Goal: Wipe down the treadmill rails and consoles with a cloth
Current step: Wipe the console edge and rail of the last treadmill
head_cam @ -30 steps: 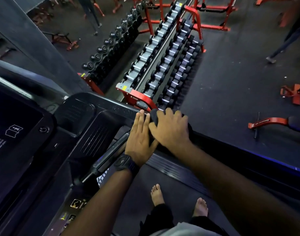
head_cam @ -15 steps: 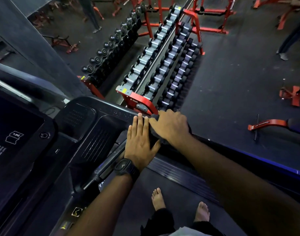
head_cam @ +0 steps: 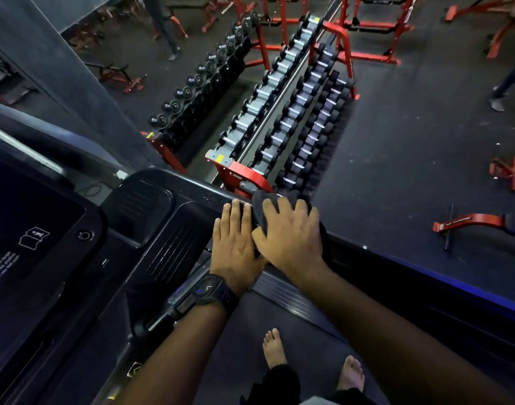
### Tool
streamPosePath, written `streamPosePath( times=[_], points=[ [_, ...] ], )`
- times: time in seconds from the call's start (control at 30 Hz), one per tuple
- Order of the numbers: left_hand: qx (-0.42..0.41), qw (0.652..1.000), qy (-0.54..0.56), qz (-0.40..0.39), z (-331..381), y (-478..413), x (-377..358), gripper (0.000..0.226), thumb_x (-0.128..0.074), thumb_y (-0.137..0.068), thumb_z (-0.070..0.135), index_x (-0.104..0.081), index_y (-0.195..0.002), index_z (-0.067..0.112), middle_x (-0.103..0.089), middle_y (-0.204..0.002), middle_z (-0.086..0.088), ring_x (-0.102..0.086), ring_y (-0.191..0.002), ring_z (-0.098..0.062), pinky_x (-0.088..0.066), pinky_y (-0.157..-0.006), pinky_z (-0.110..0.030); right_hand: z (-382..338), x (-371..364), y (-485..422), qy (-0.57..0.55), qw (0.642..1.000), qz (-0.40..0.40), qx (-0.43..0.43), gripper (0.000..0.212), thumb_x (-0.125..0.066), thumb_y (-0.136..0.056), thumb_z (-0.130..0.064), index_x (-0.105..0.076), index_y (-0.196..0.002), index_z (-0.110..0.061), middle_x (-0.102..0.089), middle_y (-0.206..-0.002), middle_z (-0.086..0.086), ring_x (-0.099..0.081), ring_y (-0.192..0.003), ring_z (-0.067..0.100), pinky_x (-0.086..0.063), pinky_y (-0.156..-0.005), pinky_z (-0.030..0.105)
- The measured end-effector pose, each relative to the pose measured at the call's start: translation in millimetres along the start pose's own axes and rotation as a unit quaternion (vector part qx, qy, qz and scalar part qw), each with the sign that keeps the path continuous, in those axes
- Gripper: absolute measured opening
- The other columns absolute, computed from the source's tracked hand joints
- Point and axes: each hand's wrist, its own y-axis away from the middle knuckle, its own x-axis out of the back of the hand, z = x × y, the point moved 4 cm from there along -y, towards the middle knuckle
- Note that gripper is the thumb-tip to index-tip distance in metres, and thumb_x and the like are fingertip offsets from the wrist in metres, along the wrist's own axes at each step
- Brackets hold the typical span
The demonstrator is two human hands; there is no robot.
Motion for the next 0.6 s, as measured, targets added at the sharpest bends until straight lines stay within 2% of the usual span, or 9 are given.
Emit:
streamPosePath(
  times=[0.17,0.23,0.3,0.37,0.53,0.6],
  points=[
    [0.023,1.0,-0.009,0.009,-2,2,3,0.097,-0.044,-0.092,0.064,0.003,-0.159,0.013,0.009,-0.167,-0.01,0.011,-0.153,-0.026,0.0,-0.125,-0.048,18,-2,-49,-0.133,0.985,-0.093,-0.064,0.057,-0.033,-0.096,-0.06,-0.061,-0.127,-0.021,-0.065,-0.124,0.011,-0.061,-0.111,0.035,-0.045,-0.085,0.044],
    [0.035,0.999,-0.01,0.006,-7,2,5,0.095,-0.042,-0.094,0.063,0.005,-0.159,0.011,0.01,-0.166,-0.012,0.011,-0.153,-0.026,-0.001,-0.125,-0.048,13,-1,-38,-0.117,0.989,-0.062,-0.071,0.057,-0.034,-0.096,-0.059,-0.057,-0.133,-0.022,-0.062,-0.128,0.011,-0.057,-0.113,0.036,-0.045,-0.089,0.046],
    [0.041,0.999,-0.032,-0.007,-12,3,4,0.096,-0.041,-0.095,0.062,0.008,-0.158,0.01,0.011,-0.166,-0.014,0.012,-0.153,-0.028,-0.001,-0.124,-0.049,-2,1,-11,-0.04,0.999,-0.005,-0.03,0.061,-0.039,-0.095,-0.058,-0.048,-0.143,-0.022,-0.056,-0.135,0.009,-0.053,-0.116,0.035,-0.042,-0.09,0.048],
    [0.035,0.998,-0.052,-0.016,-13,4,2,0.096,-0.041,-0.095,0.062,0.01,-0.157,0.009,0.013,-0.166,-0.014,0.012,-0.153,-0.028,-0.003,-0.124,-0.05,-10,-1,-5,-0.001,1.0,0.011,0.002,0.064,-0.042,-0.093,-0.059,-0.044,-0.146,-0.022,-0.055,-0.136,0.01,-0.052,-0.116,0.036,-0.042,-0.09,0.049],
    [0.039,0.999,-0.011,0.0,-8,13,3,0.09,-0.037,-0.097,0.06,0.007,-0.158,0.01,0.011,-0.166,-0.013,0.011,-0.153,-0.026,-0.001,-0.125,-0.048,4,0,-50,-0.115,0.988,-0.089,-0.057,0.059,-0.036,-0.095,-0.062,-0.054,-0.135,-0.022,-0.063,-0.125,0.012,-0.061,-0.11,0.035,-0.049,-0.087,0.046],
    [0.037,0.999,-0.004,0.004,-10,14,3,0.09,-0.036,-0.097,0.061,0.007,-0.158,0.011,0.012,-0.166,-0.013,0.012,-0.153,-0.026,0.002,-0.125,-0.046,-1,2,-40,-0.086,0.993,-0.06,-0.048,0.06,-0.036,-0.096,-0.062,-0.051,-0.138,-0.022,-0.059,-0.131,0.012,-0.057,-0.114,0.035,-0.047,-0.092,0.048]
  ],
)
